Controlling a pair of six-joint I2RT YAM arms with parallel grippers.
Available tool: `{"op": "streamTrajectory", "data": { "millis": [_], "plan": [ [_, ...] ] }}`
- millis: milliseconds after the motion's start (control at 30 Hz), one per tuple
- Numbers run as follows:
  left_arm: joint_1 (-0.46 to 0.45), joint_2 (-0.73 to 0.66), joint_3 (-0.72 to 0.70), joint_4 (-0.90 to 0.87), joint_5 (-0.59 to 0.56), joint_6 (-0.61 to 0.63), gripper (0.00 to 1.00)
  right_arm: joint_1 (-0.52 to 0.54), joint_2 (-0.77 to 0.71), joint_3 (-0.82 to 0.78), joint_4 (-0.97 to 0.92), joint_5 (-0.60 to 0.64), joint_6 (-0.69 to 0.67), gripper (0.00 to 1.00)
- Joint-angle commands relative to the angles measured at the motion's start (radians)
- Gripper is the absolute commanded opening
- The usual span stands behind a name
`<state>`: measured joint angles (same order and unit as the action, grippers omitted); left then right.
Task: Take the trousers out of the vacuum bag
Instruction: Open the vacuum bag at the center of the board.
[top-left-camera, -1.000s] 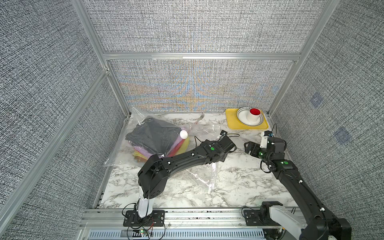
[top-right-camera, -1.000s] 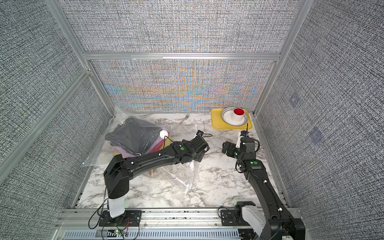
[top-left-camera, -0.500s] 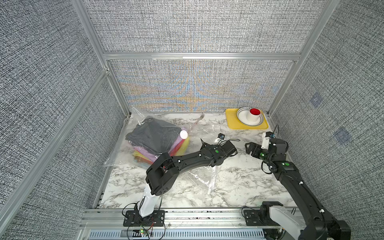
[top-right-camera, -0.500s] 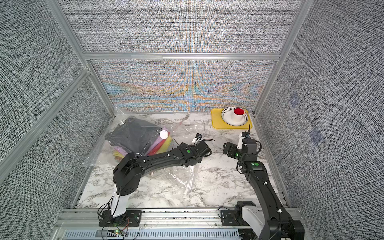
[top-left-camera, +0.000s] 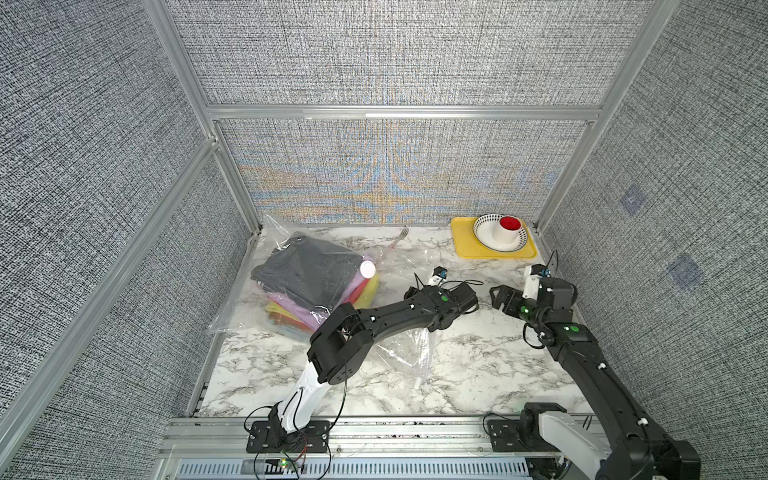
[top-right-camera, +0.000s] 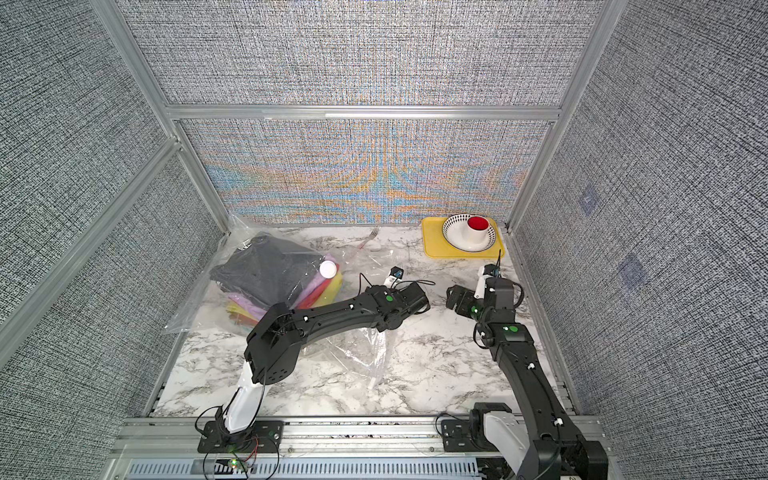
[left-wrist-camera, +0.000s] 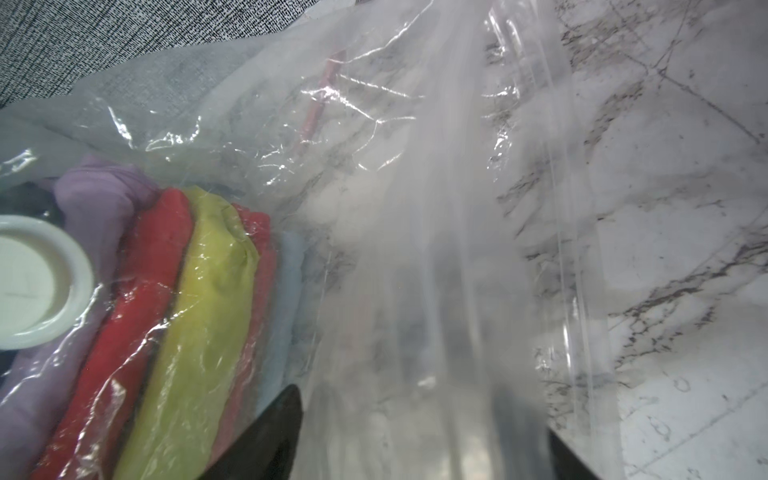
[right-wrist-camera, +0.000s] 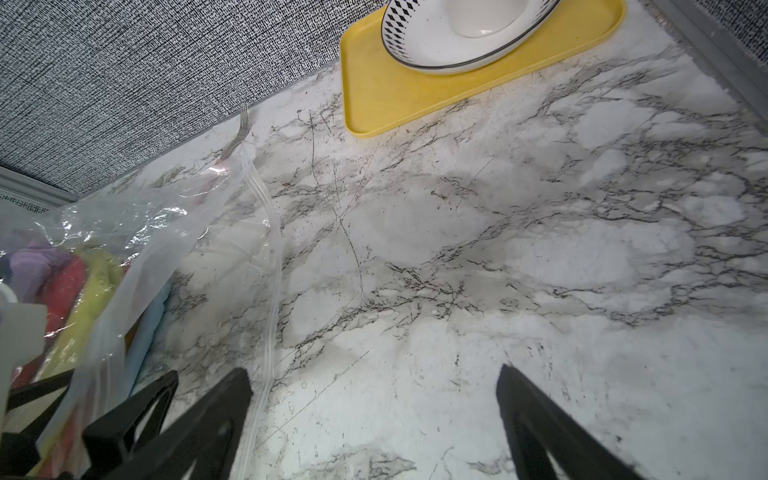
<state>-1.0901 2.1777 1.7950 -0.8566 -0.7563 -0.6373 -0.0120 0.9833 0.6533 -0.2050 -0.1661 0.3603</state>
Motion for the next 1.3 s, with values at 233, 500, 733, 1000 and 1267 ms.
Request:
{"op": "streamTrajectory", "data": {
  "millis": [233,500,733,1000,1267],
  "plan": [
    [0.006,-0.020,-0.008,-0.042,-0.016,-0.008,0.15,-0.005,0.005,-0.008,0.023,-0.009,0.002,0.95],
    [0.012,-0.138,-0.025,-0.066,-0.044,0.064,0.00,-0.005,0.036,-0.005,0.031,-0.071,-0.019,0.95],
    [0.030,-0.319,-0.036,-0.067,-0.020,0.213,0.00,0.037,0.039,-0.009,0.081,-0.228,-0.045,0.94],
    [0.051,-0.484,-0.065,-0.125,0.019,0.345,0.00,0.317,0.053,0.024,0.144,-0.280,-0.075,0.94],
    [0.079,-0.657,-0.139,-0.128,-0.001,0.365,0.00,0.595,0.194,0.066,0.300,-0.213,-0.009,0.93]
  ]
}}
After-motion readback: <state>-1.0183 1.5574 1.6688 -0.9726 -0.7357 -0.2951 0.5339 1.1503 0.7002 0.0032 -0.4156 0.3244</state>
